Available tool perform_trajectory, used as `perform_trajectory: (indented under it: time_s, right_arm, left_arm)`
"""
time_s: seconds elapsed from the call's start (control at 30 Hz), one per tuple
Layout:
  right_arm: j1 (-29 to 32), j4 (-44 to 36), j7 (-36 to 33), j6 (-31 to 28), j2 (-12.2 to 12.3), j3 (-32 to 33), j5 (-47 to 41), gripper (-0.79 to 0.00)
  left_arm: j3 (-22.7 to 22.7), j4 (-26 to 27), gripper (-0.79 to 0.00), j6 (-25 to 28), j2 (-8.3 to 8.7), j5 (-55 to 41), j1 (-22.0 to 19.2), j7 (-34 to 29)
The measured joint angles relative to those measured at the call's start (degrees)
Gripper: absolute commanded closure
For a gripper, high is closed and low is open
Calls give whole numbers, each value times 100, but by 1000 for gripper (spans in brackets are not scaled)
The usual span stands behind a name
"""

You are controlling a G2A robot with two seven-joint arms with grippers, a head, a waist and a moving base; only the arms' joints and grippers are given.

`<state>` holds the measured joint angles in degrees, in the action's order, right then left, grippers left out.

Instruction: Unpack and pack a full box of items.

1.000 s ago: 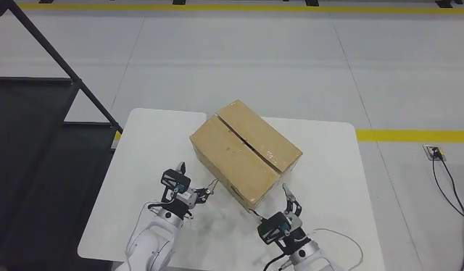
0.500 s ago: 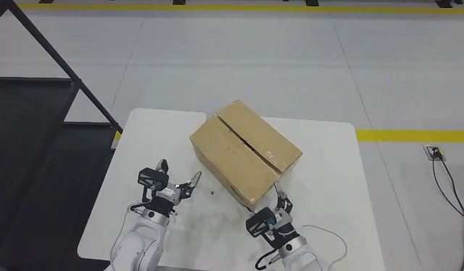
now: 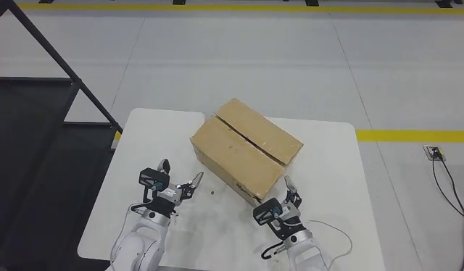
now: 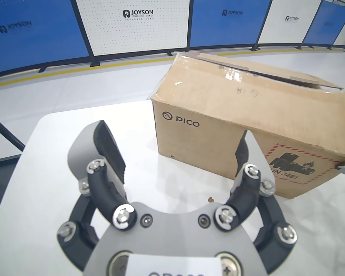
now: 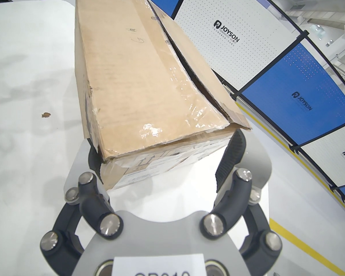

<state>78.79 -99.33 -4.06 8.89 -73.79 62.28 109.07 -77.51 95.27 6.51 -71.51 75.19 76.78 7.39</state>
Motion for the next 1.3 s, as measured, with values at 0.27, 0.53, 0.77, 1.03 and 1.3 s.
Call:
perform_trajectory:
  time_s: [0.27, 0.53, 0.77, 1.03, 1.3]
  right_arm:
    - [58, -66, -41, -191, 25, 353, -68, -785]
    - [127, -102, -25, -249, 34, 639, -185, -785]
    - [195, -118, 86, -298, 35, 831, -354, -785]
    - [428, -376, 325, -319, 47, 1058, -665, -785]
    - [434, -387, 329, -318, 47, 1056, -635, -785]
  left_arm:
    - [-5, 74, -785, 41, -6, 3, 22, -35]
    - [-36, 195, -785, 74, -9, -1, 57, -65]
    - [-106, 451, -785, 269, -8, -280, 200, -164]
    - [-213, 651, -785, 439, 18, -332, 341, -240]
    - [-275, 452, -785, 294, 6, -406, 141, -320]
